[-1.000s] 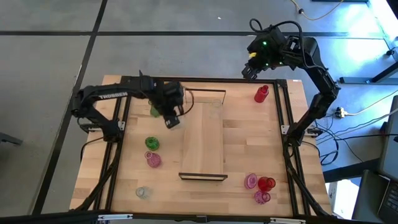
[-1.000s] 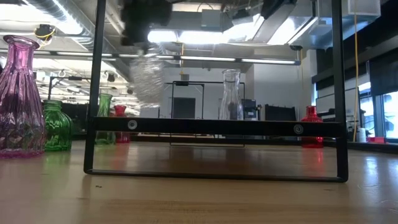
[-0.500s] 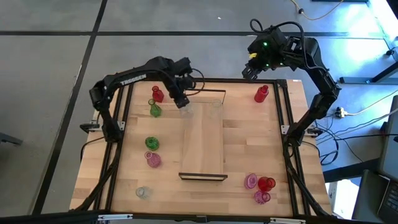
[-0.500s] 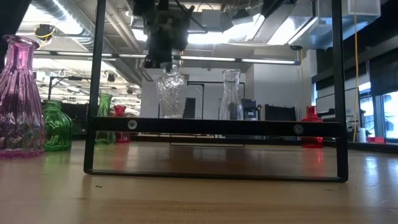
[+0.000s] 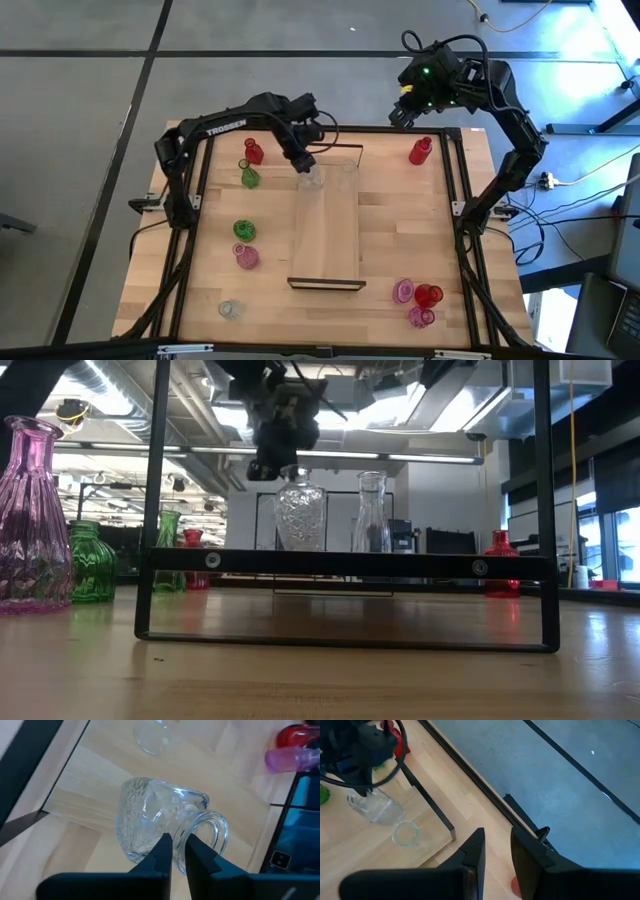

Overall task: Sort vases onto shelf
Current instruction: Put the top transparent vase aligned with the other transparent vase on the shelf

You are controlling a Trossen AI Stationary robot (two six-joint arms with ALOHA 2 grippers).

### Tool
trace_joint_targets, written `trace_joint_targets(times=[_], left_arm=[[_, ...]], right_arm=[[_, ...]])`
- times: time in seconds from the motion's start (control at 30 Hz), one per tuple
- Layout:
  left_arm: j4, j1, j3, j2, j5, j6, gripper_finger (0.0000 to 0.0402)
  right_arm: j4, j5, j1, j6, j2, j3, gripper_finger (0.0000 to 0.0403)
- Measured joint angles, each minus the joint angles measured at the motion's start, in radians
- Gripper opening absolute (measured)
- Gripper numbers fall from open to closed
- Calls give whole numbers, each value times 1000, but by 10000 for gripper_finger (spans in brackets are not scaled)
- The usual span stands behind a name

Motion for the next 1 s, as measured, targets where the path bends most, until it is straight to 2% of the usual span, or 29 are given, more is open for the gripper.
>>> trace_joint_targets(times=[0.23,0.67,1.0], left_arm=[[7,0,0,5,-71,-2,48],[26,6,0,5,-66,23,71],[35,29,-1,-25,-135,7,90]], right_arm=[[0,-1,0,1,0,0,76],[0,-1,0,1,0,0,76],[0,-2,0,1,0,0,76]])
